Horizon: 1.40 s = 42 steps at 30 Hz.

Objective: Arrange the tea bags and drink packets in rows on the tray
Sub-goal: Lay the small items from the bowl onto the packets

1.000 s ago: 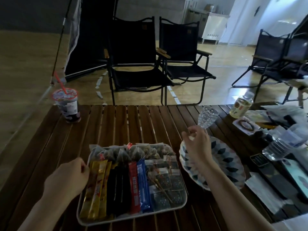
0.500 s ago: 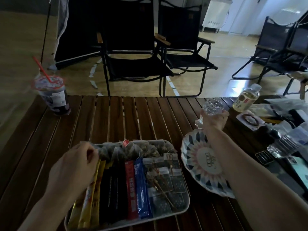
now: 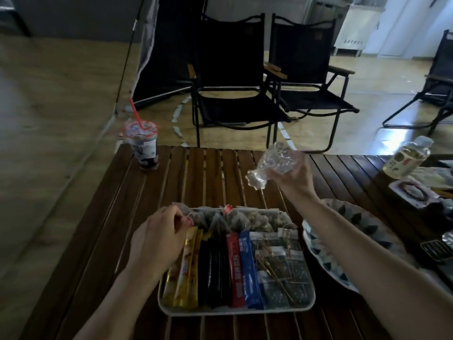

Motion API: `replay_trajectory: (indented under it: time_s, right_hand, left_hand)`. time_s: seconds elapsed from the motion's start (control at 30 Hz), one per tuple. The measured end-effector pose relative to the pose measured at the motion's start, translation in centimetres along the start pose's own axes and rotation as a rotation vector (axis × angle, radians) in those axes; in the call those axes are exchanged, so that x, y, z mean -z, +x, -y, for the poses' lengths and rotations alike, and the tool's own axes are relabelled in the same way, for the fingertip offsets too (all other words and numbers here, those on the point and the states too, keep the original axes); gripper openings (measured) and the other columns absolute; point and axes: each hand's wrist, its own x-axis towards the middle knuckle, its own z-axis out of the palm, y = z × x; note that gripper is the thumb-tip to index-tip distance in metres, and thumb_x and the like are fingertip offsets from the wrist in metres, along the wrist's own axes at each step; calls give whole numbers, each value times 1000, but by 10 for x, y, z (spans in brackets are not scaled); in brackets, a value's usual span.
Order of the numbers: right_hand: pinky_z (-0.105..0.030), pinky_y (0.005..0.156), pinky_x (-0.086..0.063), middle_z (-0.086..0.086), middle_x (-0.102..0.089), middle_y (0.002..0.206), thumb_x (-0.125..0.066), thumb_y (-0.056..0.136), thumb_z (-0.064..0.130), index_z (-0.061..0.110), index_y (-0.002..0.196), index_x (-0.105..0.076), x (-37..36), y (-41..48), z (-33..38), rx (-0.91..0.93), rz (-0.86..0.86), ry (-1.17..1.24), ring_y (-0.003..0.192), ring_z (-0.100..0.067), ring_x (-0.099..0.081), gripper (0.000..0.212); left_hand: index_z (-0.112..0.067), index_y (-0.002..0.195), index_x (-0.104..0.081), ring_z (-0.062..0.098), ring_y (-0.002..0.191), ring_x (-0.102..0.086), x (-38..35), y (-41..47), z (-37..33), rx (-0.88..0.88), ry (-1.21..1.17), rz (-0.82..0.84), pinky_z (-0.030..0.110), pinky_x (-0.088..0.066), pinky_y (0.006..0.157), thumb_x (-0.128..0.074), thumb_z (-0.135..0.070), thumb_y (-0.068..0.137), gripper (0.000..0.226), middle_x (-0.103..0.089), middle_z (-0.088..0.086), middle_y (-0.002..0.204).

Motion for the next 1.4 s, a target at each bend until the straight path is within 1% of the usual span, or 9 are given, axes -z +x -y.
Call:
replay_trajectory:
  time_s: [0.27,0.4,0.53,0.7,0.83,0.93,1.07,1.2,1.4]
  right_hand:
    - [-6,67,-35,6,-53,114,-81,76,28,19,134,-42,-66,-23,17,69,270,-87,100,-9,-52,70]
    - [-18,80,-42,4,-52,115,-82,74,29,16,137,-40,-70,-17,18,72,296,-153,104,-11,-52,77]
    - [-19,77,-41,3,-54,116,-81,75,31,15,138,-39,-68,-20,21,50,302,-188,104,-13,-54,77]
    - [-30,95,-42,-6,-46,140,-68,87,44,11,144,-32,-38,-55,22,-19,342,-295,124,-20,-49,75]
    - [-19,73,-39,-7,-50,127,-51,100,27,12,127,-53,30,-118,-4,-32,183,-511,100,-13,-51,31]
    - [-20,65,-38,-4,-55,106,-49,99,16,10,106,-62,66,-143,-18,13,137,-618,87,-12,-51,16]
    - [-19,49,-37,-1,-60,76,-50,97,11,11,82,-59,73,-155,-23,-83,257,-751,62,-9,-53,18]
    - [-18,50,-37,1,-56,75,-53,97,10,10,91,-61,64,-167,-35,-156,420,-893,65,-11,-53,10]
    - [-21,47,-35,0,-56,73,-55,93,5,10,83,-63,68,-170,-39,-189,363,-813,63,-13,-52,13]
  left_hand:
    - [-32,101,-55,0,75,-51,11,-10,31,121,54,142,18,-34,56,-55,-38,96,7,-56,-14,90]
    - [-32,108,-53,1,76,-53,7,-7,37,149,112,165,19,-37,56,-52,-38,97,13,-57,-13,93]
    - [-29,108,-52,2,75,-56,3,-6,36,122,91,225,20,-42,57,-51,-38,98,14,-59,-11,89]
    - [-24,115,-52,0,74,-52,-5,-11,36,157,-3,263,23,-41,57,-51,-35,98,21,-56,-13,89]
    - [-20,116,-55,5,77,-56,-8,-13,44,212,-81,301,29,-51,67,-52,-32,98,22,-60,-7,93]
    - [-20,117,-56,2,78,-56,-11,-20,46,180,-86,326,21,-44,61,-53,-29,99,21,-59,-7,96]
    - [-19,120,-56,0,74,-53,-12,-31,40,166,-70,289,18,-38,56,-51,-23,100,21,-55,-11,89]
    - [-17,116,-56,1,72,-54,-15,-42,33,163,-64,212,17,-37,54,-49,-20,100,17,-56,-11,90]
    - [-16,112,-61,6,84,-60,-19,-58,29,158,-75,110,26,-53,71,-50,-19,99,17,-62,-6,98]
